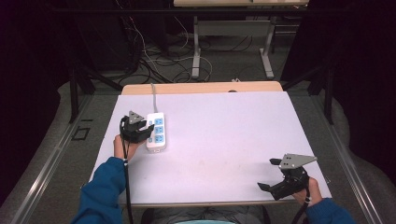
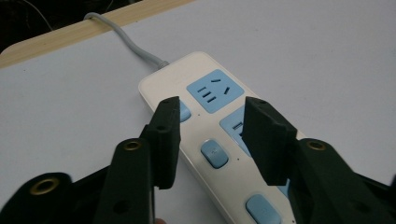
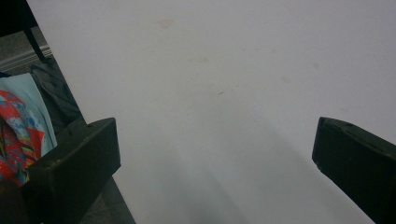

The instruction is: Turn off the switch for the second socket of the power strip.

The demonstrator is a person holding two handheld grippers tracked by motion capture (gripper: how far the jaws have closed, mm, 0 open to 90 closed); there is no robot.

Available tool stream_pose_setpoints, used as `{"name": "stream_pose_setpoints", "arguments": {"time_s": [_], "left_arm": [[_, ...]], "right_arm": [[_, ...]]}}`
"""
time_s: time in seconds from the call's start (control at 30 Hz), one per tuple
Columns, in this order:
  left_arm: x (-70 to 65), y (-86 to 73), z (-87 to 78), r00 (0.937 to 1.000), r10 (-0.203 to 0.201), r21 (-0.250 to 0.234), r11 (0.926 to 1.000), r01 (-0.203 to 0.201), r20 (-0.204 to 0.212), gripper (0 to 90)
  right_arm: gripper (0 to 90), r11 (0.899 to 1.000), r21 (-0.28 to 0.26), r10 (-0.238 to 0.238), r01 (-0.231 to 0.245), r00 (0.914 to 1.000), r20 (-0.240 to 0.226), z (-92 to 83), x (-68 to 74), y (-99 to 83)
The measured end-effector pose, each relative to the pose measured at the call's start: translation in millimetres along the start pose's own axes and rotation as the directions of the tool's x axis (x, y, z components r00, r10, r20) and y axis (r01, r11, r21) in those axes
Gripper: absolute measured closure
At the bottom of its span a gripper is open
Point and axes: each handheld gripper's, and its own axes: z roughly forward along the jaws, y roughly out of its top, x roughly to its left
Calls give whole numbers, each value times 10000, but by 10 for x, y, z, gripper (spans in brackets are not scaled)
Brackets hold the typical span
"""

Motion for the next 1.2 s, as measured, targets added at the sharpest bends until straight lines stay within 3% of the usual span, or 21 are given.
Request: {"name": "stream_pose_setpoints", "arguments": {"time_s": [0.1,0.17,0.23,0.3,0.6,0.83,1.2], "left_arm": [[-13,3,-11,10000,-79,105,9999,79,18,450],[-10,10,-33,10000,71,206,9998,-71,-21,392],[-17,4,-51,9999,30,265,9996,-34,169,341],[-22,3,-67,9999,-5,338,9994,0,149,232],[-58,5,-116,10000,-8,427,9991,6,39,6],[-89,-18,-220,9999,-40,358,9994,35,144,0],[-195,-88,-425,9987,390,172,9991,-395,327,0]], "right_arm": [[4,10000,-58,6,-6,10000,-13,0,2,-1],[4,9999,-106,-27,27,10000,30,8,1,0],[4,9999,-119,-105,105,9999,2,10,-3,1],[4,9999,-117,-23,23,10000,50,7,6,0],[4,9999,-131,-12,11,10000,-39,15,3,2],[4,9999,-70,-109,108,9999,-78,22,-5,13],[4,9999,-159,-31,31,10000,-61,49,-2,26]]}}
